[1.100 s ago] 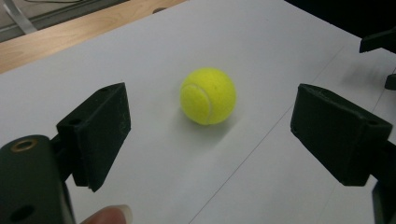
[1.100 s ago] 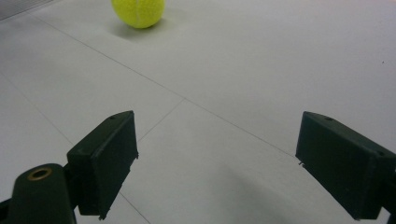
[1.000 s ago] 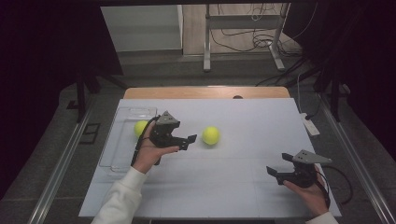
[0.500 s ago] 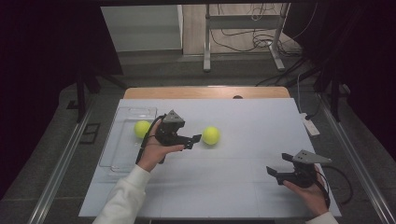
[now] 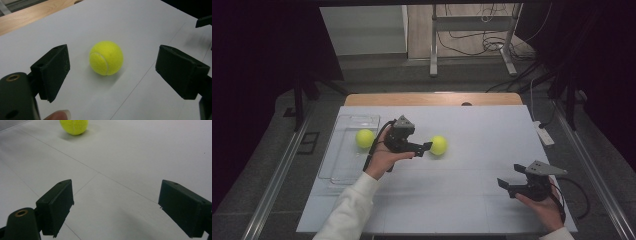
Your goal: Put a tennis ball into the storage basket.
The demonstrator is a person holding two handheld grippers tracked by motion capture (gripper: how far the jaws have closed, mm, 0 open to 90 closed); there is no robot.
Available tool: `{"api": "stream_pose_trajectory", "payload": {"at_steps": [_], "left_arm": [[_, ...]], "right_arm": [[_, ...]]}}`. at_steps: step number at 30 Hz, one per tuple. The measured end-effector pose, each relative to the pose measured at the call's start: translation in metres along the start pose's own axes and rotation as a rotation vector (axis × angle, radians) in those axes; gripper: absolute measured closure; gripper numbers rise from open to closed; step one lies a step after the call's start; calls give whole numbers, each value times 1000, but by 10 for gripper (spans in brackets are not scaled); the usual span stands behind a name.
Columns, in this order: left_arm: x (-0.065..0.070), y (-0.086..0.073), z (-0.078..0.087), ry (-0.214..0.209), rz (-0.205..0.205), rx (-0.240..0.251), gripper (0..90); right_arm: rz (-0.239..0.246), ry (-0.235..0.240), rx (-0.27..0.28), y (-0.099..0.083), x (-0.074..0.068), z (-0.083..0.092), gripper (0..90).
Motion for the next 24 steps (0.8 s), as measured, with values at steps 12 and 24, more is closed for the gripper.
{"api": "stream_pose_trajectory", "payload": {"at_steps": [12, 24], "left_arm": [[0, 9, -11, -5, -12, -20, 134], [-3, 16, -19, -4, -10, -37, 133]], "right_arm": [[-1, 1, -3, 0, 0, 0, 130], [-1, 0, -4, 0, 0, -1, 130]]}}
Point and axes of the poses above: each handheld gripper's, and its own axes: z roughly backward along the jaws, y roughly out of its top, x roughly to its right, the point moved 7 cm from there along -z, roughly forward along the jaws, and after that the axes turned 4 degrees about -x, right-handed, at the moved point
